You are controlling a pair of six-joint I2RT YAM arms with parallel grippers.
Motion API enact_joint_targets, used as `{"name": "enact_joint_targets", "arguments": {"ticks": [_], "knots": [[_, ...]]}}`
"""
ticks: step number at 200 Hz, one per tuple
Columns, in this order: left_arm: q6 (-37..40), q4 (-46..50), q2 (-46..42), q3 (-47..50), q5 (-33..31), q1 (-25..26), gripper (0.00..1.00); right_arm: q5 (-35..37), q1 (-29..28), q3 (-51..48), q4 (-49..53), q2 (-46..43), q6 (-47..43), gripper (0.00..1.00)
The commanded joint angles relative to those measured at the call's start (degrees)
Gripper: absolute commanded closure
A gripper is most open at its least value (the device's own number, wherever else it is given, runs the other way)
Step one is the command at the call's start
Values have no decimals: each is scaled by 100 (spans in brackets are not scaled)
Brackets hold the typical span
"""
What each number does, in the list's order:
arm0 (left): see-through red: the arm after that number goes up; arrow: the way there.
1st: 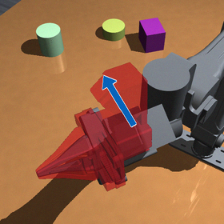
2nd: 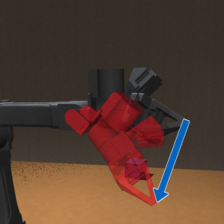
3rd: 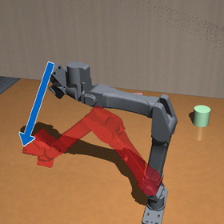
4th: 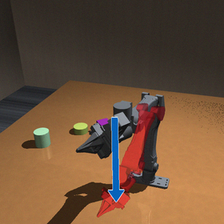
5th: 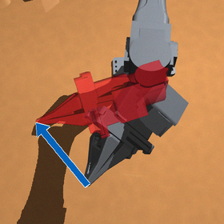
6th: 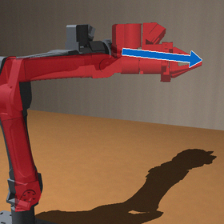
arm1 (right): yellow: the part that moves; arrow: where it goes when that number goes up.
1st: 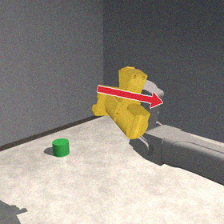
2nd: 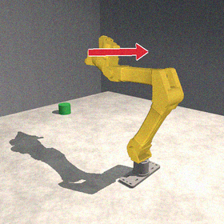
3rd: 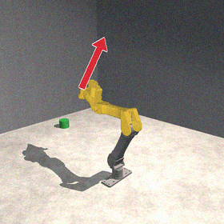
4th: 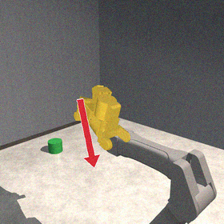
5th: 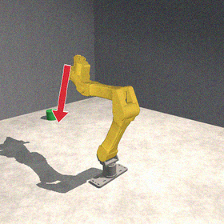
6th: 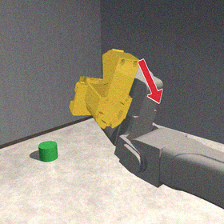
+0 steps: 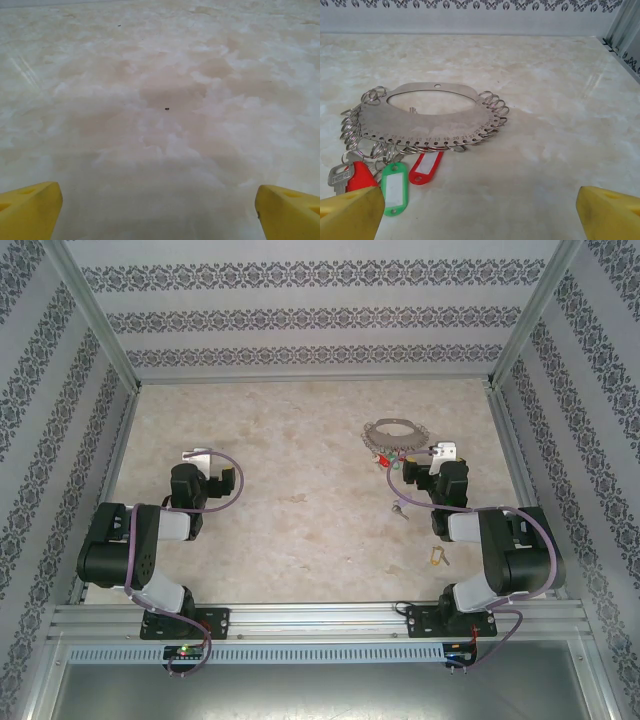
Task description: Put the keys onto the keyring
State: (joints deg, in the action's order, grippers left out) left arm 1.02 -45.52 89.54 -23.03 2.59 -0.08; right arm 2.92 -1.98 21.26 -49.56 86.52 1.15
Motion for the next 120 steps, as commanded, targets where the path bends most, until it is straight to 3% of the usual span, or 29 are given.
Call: {"name": "enact_joint_targets", "arguments": {"ticks": [1, 120], "knots": [[-66, -107, -18, -109, -13, 5, 1, -126, 57, 106, -88, -14, -27, 2], [-66, -100, -15, -121, 10, 8, 1, -292, 154, 120, -67, -18, 29, 2]]}}
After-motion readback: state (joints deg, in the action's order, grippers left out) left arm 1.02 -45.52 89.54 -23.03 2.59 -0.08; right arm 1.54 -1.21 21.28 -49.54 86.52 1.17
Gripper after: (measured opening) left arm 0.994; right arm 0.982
